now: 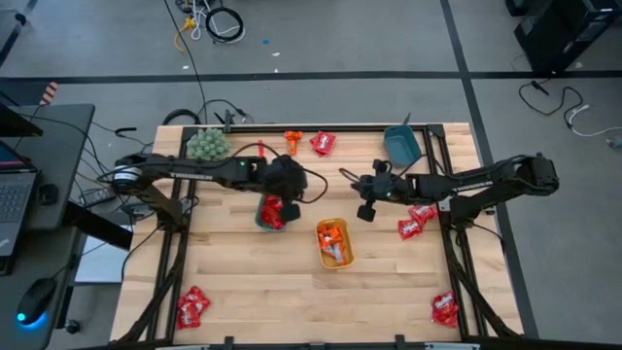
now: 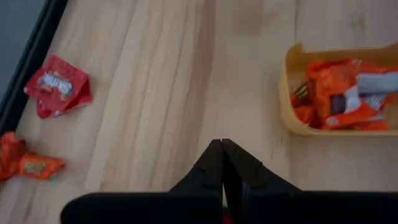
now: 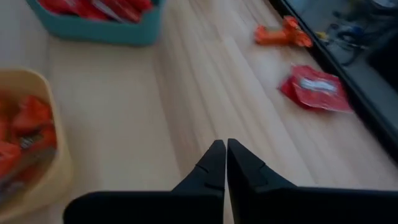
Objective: Sort candy
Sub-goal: Put the orange candy into the yellow bin
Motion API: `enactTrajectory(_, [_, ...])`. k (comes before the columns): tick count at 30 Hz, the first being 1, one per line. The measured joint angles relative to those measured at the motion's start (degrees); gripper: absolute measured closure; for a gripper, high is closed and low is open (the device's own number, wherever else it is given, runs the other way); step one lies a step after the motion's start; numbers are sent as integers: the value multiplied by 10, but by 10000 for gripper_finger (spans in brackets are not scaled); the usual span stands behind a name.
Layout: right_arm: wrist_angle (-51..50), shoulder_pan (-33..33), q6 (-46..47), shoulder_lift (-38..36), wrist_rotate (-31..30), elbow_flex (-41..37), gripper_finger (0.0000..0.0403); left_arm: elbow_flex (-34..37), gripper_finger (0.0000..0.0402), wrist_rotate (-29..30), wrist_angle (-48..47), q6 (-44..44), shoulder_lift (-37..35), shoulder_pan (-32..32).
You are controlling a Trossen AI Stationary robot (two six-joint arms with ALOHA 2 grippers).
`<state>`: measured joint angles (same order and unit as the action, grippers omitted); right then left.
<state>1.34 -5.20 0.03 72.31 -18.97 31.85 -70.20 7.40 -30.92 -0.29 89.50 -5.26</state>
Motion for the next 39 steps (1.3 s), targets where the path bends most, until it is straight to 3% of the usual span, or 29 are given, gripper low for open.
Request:
enactTrajectory(5, [172,-44,-6,0,120,-71,402,68,400,-19,57,3,-35,-39])
enactTrajectory(8, [251,-66,-1,0,154,-104,401,85,401,-58,72,1,-38,-81])
enactTrajectory(18, [273,-93,14,0,156,-119,402,86,401,-136,73,-1,-12,-244])
enactTrajectory(22, [273,-93,13,0,156,-119,400,86,401,-160,75,1,24,-275])
enactTrajectory(28, [274,-93,13,0,156,-119,398,83,396,-150,122,-39,87,-305])
enactTrajectory(33, [275,-93,13,0,156,-119,397,52,358,-149,138,-74,126,-318])
enactTrajectory(39, [275,-93,13,0,156,-119,400,11,283,-150,137,-114,174,-319])
